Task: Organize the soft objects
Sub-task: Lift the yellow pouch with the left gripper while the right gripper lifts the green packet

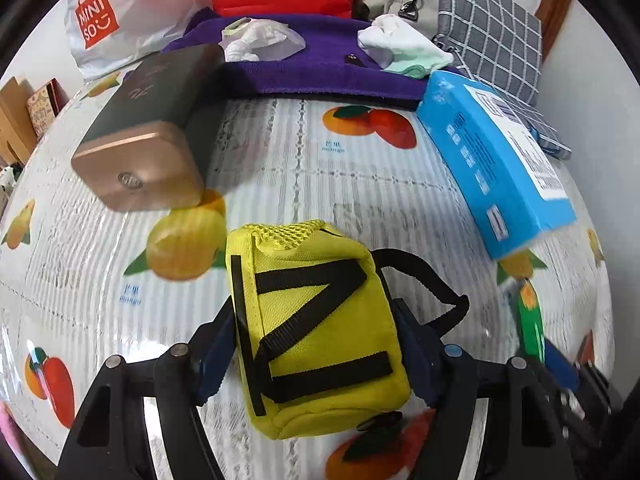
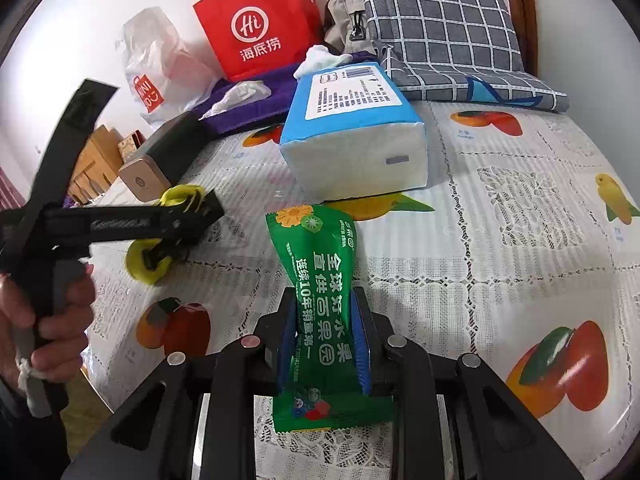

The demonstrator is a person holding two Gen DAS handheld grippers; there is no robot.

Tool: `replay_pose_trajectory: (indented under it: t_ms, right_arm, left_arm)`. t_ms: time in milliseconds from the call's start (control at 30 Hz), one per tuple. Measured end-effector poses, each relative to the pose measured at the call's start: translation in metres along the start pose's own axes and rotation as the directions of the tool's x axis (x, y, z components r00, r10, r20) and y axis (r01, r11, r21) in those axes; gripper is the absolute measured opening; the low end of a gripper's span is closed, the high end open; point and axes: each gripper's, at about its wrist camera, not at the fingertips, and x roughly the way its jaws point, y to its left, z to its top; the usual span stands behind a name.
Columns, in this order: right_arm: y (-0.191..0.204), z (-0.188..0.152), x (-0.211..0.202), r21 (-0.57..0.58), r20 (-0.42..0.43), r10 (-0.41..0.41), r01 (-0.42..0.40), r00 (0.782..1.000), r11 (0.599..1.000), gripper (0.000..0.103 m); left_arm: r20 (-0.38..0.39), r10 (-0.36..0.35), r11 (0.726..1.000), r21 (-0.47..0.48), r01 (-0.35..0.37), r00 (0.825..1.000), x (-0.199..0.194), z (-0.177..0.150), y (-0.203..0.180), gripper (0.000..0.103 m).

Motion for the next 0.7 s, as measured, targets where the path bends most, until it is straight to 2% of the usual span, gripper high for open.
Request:
replay_pose_trajectory:
  t_ms: [433, 700]
  right_arm:
    - [0.0, 0.004, 0.0, 0.06, -0.046, -0.026, 0.028, 0.999, 0.998, 0.026]
    - [0.01, 0.004, -0.002, 0.046, -0.079, -0.081, 0.085, 0.994, 0.995, 0.026]
  left_arm:
    - [-0.041, -0.164, 0.986, -0.026, 0.163, 0.986, -0.019, -0.032, 0.02, 0.068]
    - [-0.053, -0.236, 0.971, -0.045, 0.234, 0.97, -0.023, -0.04, 0.034, 0.068]
